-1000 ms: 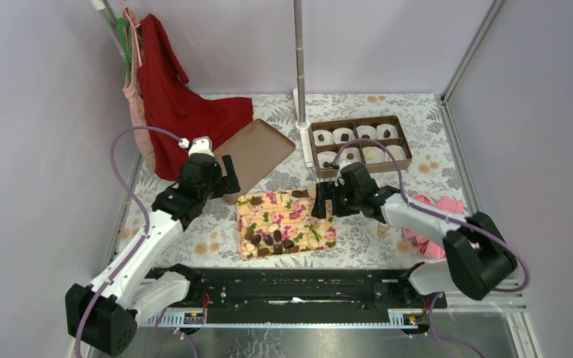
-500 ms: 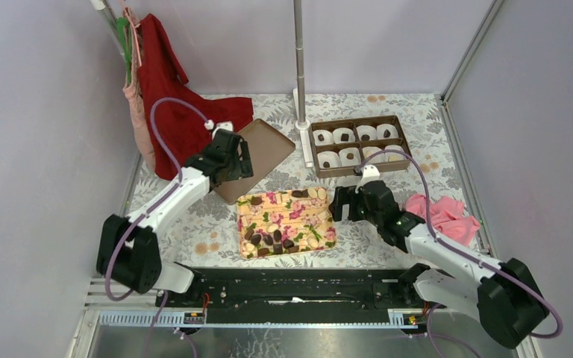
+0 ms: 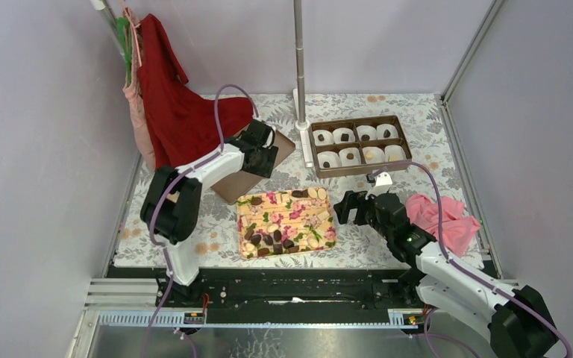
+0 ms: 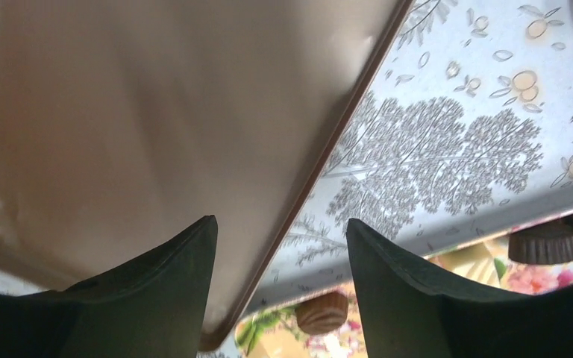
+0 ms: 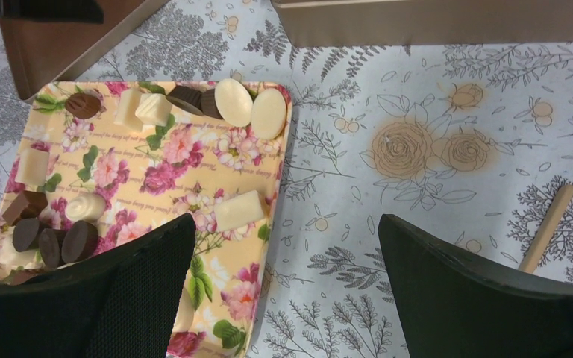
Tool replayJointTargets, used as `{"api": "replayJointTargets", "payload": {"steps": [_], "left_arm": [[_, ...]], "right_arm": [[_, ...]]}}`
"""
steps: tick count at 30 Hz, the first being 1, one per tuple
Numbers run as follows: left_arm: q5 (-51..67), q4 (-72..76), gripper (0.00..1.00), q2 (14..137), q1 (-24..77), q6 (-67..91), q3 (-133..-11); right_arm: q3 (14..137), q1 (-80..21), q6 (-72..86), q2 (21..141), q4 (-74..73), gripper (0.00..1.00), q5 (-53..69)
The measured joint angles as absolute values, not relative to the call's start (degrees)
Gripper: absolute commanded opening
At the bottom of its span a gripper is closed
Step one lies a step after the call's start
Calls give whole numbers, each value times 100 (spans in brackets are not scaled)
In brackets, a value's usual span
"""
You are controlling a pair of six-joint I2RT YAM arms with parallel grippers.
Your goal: Pack the chocolate
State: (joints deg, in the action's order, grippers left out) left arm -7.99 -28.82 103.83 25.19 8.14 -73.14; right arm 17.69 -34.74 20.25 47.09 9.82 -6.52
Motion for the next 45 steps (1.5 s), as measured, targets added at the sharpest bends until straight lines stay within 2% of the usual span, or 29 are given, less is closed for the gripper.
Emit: {"api": "replayJointTargets", "payload": {"steps": [8, 14, 17, 27, 36, 45], "left_arm": [[-307, -2853, 63, 11107, 2519, 148, -7979], [-163, -2880, 50, 11539, 2519, -196, -8130], [-80, -2902, 41, 11714, 2519, -329, -8221], [69, -2963, 1, 11815, 2519, -781, -8361], [-95, -3094, 0, 11775, 2541, -1166, -8471], [-209, -3411, 0, 11347, 2547, -1133, -8831]], "right_arm": [[1688, -3474, 2078, 4687, 996, 100, -661], [1688, -3474, 2084, 4687, 998, 100, -666], [1688, -3474, 2082, 4687, 998, 100, -666], [1688, -3474, 2086, 4711, 1000, 100, -666], [1704, -3474, 2086, 4897, 987, 100, -639], [2071, -3476, 2108, 5802, 945, 100, -226]]}}
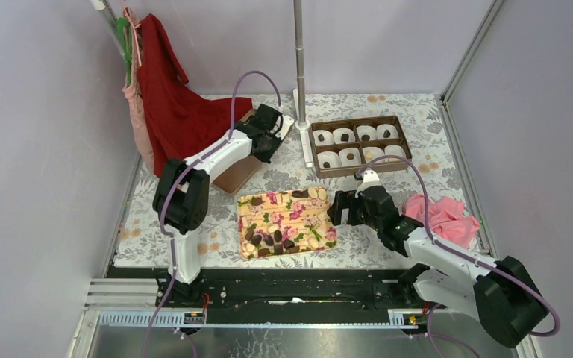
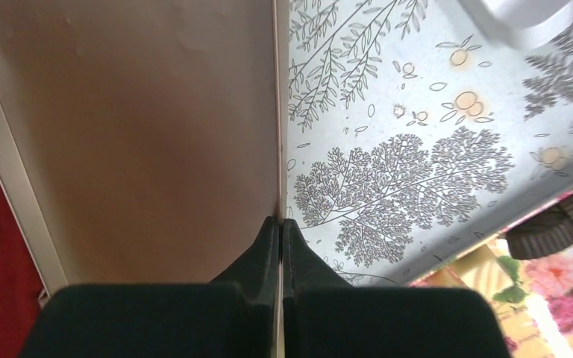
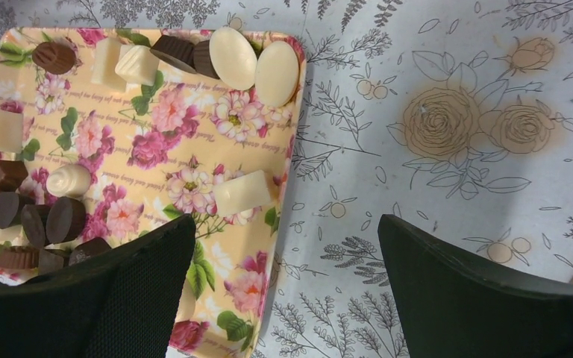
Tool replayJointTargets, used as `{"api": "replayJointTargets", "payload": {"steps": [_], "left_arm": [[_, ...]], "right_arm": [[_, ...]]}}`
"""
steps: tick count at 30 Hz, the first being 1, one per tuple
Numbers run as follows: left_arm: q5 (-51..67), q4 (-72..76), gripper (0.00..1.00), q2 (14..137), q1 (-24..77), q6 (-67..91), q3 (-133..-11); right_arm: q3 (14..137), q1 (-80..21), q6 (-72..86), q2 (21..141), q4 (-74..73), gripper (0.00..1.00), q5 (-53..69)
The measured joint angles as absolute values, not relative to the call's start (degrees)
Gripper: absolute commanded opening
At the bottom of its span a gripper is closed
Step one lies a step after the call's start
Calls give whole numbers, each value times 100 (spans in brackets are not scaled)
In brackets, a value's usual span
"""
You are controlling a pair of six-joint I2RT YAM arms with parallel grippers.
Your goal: Pack the chocolate
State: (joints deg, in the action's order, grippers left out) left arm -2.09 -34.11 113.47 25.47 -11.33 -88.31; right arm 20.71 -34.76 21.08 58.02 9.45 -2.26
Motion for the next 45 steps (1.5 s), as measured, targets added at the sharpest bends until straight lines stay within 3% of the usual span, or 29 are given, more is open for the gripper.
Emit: {"api": "replayJointTargets", "payload": {"steps": [18, 34, 38, 45], "left_arm": [[132, -3439, 0, 9843, 2547, 434, -8921], [25, -2534, 0, 8538, 2523, 1603, -8012], [-134, -2397, 0, 8130, 2429, 1798, -7618], [-301, -2051, 0, 7474, 2316, 2062, -7109]], "right_arm": [[2521, -3479, 2349, 7446, 1299, 100, 952], [3505, -4101, 3022, 8958, 2226, 100, 1461], [3900, -4167, 2764, 8949, 1778, 100, 1264], [4744, -4091, 1916, 8497, 768, 100, -104]]}}
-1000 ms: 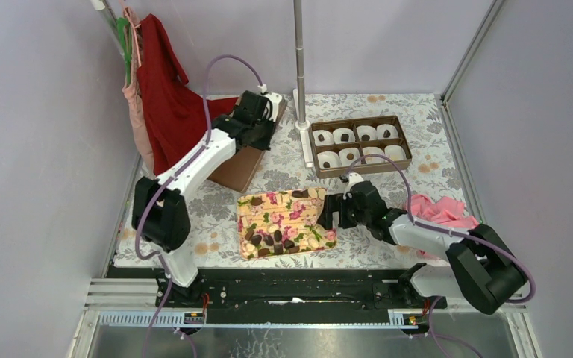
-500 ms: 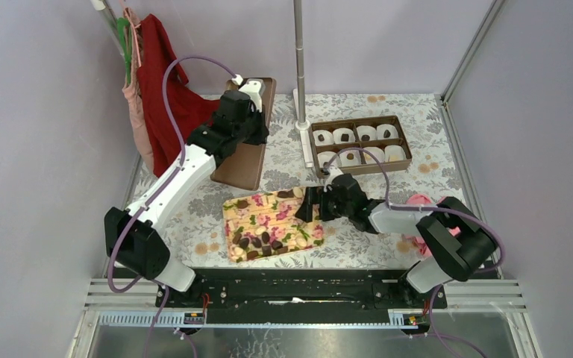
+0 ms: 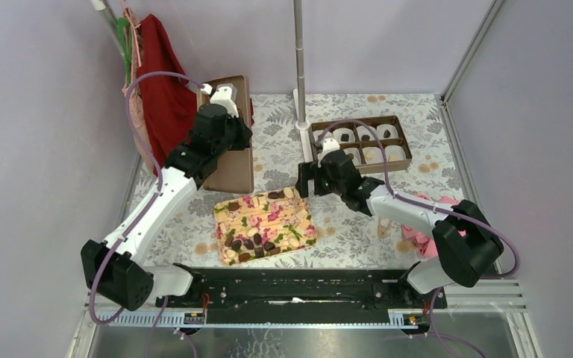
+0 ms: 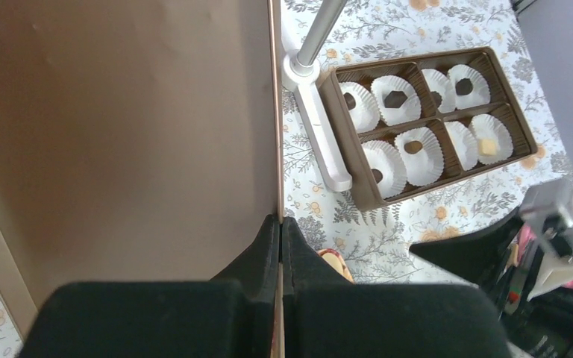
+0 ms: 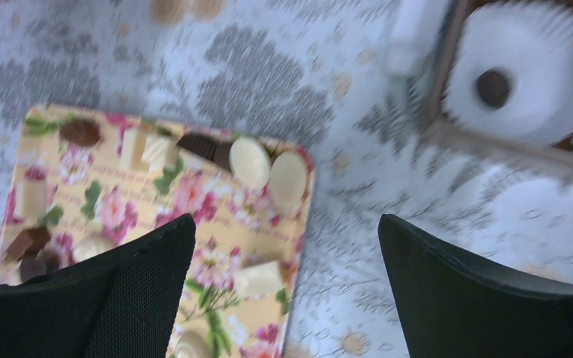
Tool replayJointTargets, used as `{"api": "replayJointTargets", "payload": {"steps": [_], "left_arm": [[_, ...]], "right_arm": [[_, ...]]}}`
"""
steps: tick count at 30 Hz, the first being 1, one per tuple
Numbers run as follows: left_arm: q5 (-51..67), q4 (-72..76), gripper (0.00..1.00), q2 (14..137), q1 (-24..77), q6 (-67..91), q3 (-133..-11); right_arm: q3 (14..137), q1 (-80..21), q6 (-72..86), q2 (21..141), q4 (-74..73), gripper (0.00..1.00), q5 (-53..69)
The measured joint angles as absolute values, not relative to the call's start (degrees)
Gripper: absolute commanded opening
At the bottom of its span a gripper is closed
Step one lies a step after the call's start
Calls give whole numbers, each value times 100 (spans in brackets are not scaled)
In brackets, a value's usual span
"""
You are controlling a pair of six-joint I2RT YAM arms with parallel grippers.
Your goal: Pack the chocolate
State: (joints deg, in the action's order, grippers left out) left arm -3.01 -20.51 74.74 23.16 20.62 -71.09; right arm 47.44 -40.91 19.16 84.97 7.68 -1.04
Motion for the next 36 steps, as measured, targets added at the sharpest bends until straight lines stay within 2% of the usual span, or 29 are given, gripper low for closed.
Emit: {"api": "replayJointTargets", "payload": {"steps": [7, 16, 29, 36], "left_arm": [[-298, -1872, 0, 7192, 2316, 2290, -6766], [-172, -1741, 0, 7059, 2316, 2467, -6565], [270, -1492, 0, 7050, 2316, 2779, -6344], [414, -1363, 0, 7048, 2316, 2932, -6300]], "right_arm": [[5804, -3708, 1372, 8932, 301, 100, -982], [6598, -3603, 1002, 10116, -121, 100, -1256], [6600, -3623, 930, 10289, -224, 100, -941], [6222, -3868, 1072, 9981, -154, 100, -943]]}}
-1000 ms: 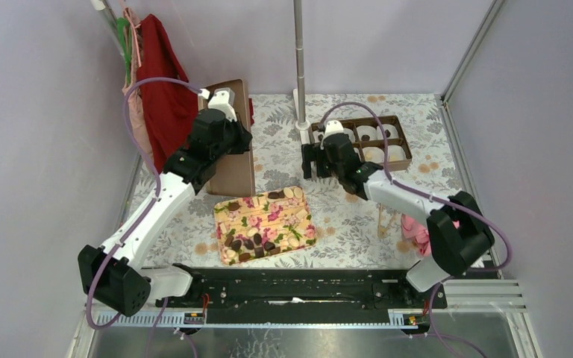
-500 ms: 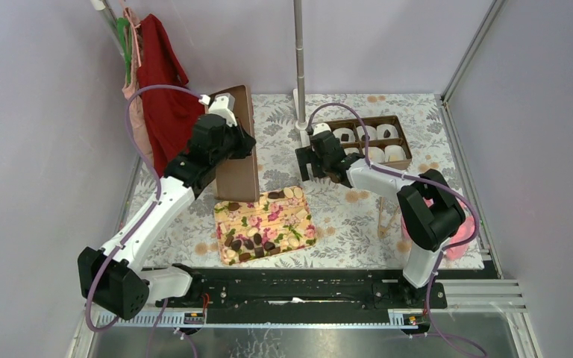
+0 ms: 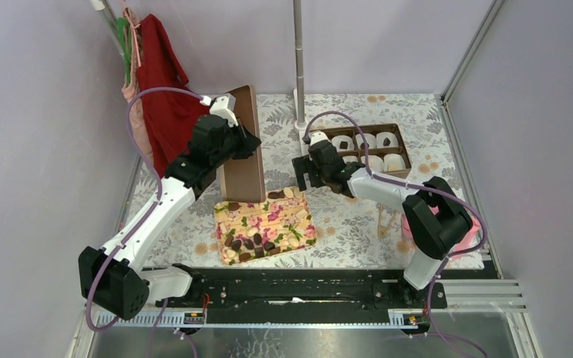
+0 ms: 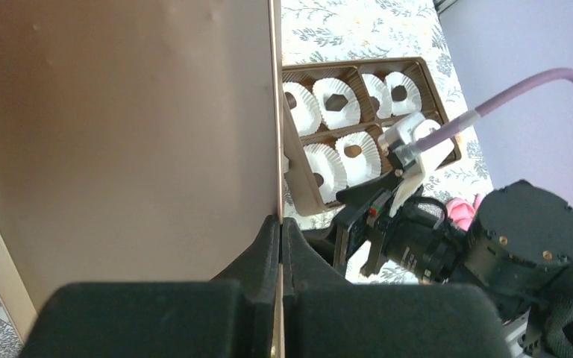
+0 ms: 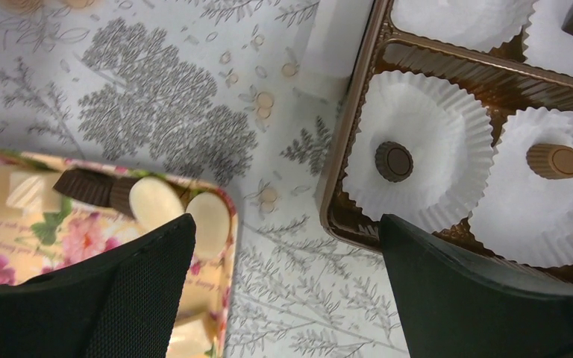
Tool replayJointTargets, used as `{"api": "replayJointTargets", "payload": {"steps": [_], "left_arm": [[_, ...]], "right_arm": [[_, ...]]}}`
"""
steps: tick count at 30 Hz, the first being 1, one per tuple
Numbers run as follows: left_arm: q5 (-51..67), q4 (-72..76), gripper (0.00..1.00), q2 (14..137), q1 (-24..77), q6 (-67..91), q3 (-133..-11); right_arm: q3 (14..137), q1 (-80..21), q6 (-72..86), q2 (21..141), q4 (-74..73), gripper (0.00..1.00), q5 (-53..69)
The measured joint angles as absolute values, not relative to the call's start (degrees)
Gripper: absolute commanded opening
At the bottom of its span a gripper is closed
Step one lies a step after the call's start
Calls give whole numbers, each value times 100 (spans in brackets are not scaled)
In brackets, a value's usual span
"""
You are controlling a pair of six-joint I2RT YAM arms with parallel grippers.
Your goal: Pack the chocolate
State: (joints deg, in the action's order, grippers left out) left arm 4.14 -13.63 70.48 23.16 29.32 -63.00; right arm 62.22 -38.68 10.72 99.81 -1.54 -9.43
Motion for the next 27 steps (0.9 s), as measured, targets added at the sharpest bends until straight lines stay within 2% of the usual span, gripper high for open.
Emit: {"api": "replayJointTargets", "payload": {"steps": [15, 21, 27], "left_arm": [[615, -998, 0, 7030, 2318, 3395, -6101], [561, -891, 0, 6987, 2362, 3625, -6049], [285, -676, 0, 6818, 2480, 4034, -5964]], "right_arm": [[5162, -4469, 1566, 8683, -410, 100, -738], [5006, -4469, 1533, 7561, -445, 100, -725], [4897, -4471, 1481, 6528, 189, 100, -368]]}}
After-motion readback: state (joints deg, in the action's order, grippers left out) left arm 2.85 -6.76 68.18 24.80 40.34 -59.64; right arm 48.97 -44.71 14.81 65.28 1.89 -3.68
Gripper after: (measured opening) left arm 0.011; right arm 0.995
